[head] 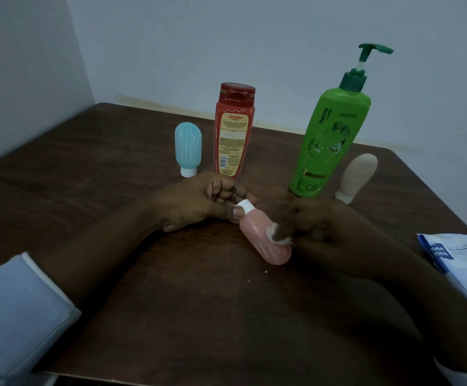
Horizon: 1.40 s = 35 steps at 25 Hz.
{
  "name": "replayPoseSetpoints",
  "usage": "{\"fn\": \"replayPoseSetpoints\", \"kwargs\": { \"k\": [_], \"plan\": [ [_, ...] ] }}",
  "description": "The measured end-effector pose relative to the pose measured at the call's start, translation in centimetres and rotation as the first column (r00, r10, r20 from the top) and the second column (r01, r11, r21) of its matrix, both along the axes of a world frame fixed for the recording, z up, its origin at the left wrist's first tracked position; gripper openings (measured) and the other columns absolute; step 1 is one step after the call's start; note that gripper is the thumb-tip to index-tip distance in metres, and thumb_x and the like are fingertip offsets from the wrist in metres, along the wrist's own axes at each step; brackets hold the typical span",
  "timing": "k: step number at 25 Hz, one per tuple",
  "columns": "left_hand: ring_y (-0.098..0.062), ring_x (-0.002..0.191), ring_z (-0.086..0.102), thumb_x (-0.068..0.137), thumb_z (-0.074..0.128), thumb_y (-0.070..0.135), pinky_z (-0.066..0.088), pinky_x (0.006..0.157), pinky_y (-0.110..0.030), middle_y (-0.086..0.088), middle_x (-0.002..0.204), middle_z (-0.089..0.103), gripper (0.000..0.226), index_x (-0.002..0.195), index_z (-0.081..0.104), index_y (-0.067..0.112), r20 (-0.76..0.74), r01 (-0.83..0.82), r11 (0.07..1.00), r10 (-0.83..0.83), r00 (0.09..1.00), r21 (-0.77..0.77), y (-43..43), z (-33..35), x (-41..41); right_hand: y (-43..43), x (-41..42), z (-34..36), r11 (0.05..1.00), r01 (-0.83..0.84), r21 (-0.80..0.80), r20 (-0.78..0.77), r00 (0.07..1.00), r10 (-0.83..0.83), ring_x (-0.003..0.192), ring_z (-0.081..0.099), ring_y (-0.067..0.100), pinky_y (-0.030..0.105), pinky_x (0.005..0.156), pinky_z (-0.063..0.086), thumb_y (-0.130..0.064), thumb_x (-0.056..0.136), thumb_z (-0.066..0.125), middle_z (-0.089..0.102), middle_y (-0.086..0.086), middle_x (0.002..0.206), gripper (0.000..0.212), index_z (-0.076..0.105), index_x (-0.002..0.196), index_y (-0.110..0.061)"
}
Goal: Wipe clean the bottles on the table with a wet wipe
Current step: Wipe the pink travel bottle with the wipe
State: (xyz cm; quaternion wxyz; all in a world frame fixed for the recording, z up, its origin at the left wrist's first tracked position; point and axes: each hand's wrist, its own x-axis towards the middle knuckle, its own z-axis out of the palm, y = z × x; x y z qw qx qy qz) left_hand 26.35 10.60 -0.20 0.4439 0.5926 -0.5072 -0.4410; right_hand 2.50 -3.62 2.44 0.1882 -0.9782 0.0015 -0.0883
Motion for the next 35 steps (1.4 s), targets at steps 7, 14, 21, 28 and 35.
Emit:
{"fn": "replayPoseSetpoints", "kwargs": {
  "k": [7,14,21,28,35],
  "plan": [
    [-0.021,0.113,0.073,0.095,0.064,-0.002,0.061,0.091,-0.027,-0.007,0.120,0.077,0.031,0.125,0.069,0.003,-0.023,-0.024,0.999,0.024,0.999,-0.023,-0.2,-0.4,-0.3,0.6,0.1,-0.1,0.997,0.038,0.071,0.317,0.947,-0.059,0.101,0.067,0.010,0.033,0.083,0.055,-0.001,0.086,0.059,0.071,0.000,0.106,0.023,0.075,0.099,-0.011],
    [-0.017,0.109,0.074,0.097,0.063,0.001,0.062,0.088,-0.025,-0.005,0.118,0.078,0.030,0.127,0.069,0.005,-0.001,-0.051,0.998,0.051,0.999,-0.035,-0.2,-0.4,-0.4,1.0,0.3,-0.1,0.993,-0.114,-0.032,0.012,0.993,0.114,0.096,0.064,0.003,0.026,0.080,0.052,-0.006,0.082,0.064,0.067,-0.012,0.102,0.023,0.076,0.094,-0.022],
    [-0.021,0.106,0.074,0.099,0.062,0.007,0.062,0.088,-0.027,-0.008,0.117,0.078,0.027,0.124,0.070,0.004,0.043,-0.056,0.998,0.058,0.997,-0.039,-0.3,-0.5,-0.5,1.4,0.7,-0.7,0.993,0.104,0.051,0.385,0.916,-0.116,0.097,0.067,0.011,0.036,0.079,0.055,-0.003,0.086,0.055,0.070,0.000,0.103,0.024,0.074,0.097,-0.012],
    [-0.029,0.112,0.072,0.098,0.063,0.008,0.062,0.089,-0.028,-0.012,0.119,0.076,0.026,0.122,0.070,0.001,0.070,-0.035,0.998,0.040,0.997,-0.061,-0.4,-0.7,-0.4,3.2,0.9,-0.3,0.976,-0.071,-0.206,0.077,0.993,0.089,0.102,0.057,0.010,0.030,0.085,0.050,-0.017,0.088,0.055,0.064,-0.005,0.108,0.024,0.075,0.102,-0.019],
    [-0.029,0.106,0.073,0.097,0.065,0.016,0.063,0.087,-0.029,-0.013,0.116,0.076,0.030,0.121,0.070,-0.003,0.112,-0.045,0.998,0.050,0.992,-0.048,-0.6,-0.8,-0.4,1.9,-0.6,1.1,0.999,0.020,0.043,0.223,0.974,-0.029,0.083,0.067,0.012,0.040,0.068,0.052,-0.004,0.082,0.057,0.068,-0.003,0.090,0.019,0.073,0.083,-0.013]
  ]
}}
